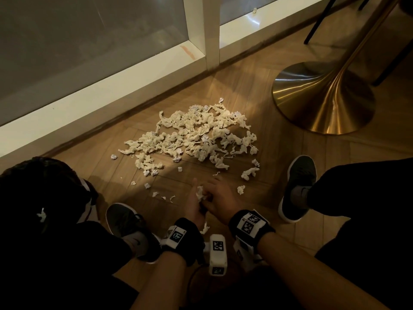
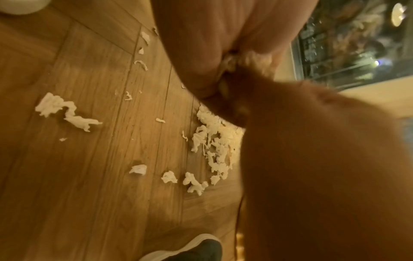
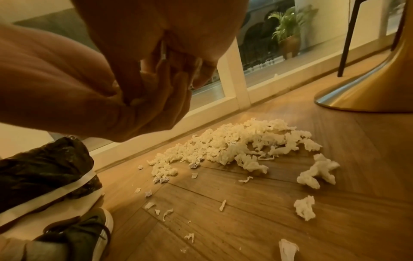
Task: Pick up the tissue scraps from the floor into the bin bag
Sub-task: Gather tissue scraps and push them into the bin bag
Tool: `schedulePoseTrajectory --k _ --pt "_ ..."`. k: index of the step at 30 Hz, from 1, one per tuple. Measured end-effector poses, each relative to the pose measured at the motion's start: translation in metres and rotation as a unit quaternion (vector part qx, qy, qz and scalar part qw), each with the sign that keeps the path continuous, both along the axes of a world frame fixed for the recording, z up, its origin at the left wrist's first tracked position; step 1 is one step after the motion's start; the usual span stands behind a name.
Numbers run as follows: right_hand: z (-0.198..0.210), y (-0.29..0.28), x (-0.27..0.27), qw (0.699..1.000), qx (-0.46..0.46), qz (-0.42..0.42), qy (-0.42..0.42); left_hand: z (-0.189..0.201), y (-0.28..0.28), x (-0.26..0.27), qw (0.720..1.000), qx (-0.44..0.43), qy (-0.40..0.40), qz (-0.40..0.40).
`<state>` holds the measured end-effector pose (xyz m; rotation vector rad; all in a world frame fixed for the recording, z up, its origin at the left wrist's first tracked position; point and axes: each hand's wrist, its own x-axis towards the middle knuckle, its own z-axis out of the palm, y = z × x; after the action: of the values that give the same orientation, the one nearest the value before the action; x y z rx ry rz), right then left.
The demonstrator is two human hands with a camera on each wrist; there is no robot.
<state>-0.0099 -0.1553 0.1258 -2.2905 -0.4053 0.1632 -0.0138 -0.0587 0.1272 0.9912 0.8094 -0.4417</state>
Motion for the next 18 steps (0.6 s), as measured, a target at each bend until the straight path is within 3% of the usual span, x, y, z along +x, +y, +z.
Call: schedulePoseTrajectory --k 3,5,10,13,18 --pt "0.007 0.001 -0.001 0.998 -0.004 0.031 -0.049 -0.003 -0.003 -0.004 0.996 0.092 -0.018 -0.013" --pt "0.012 -0.005 0.003 0.995 -0.005 0.087 -0.038 -0.003 0.0 -0.003 0.992 0.123 -0.008 -0.017" --pt "0.02 -0.011 0.017 0.968 -0.058 0.195 0.144 0.0 0.011 0.002 0.99 0.102 0.068 -0.07" --pt "0.021 -0.01 0.019 0.969 -0.038 0.182 0.16 0.006 0.009 0.001 0.989 0.091 0.083 -0.088" --pt "0.018 -0.019 0.023 0.98 0.03 0.065 0.186 0.008 -0.009 0.001 0.981 0.131 0.005 -0.142"
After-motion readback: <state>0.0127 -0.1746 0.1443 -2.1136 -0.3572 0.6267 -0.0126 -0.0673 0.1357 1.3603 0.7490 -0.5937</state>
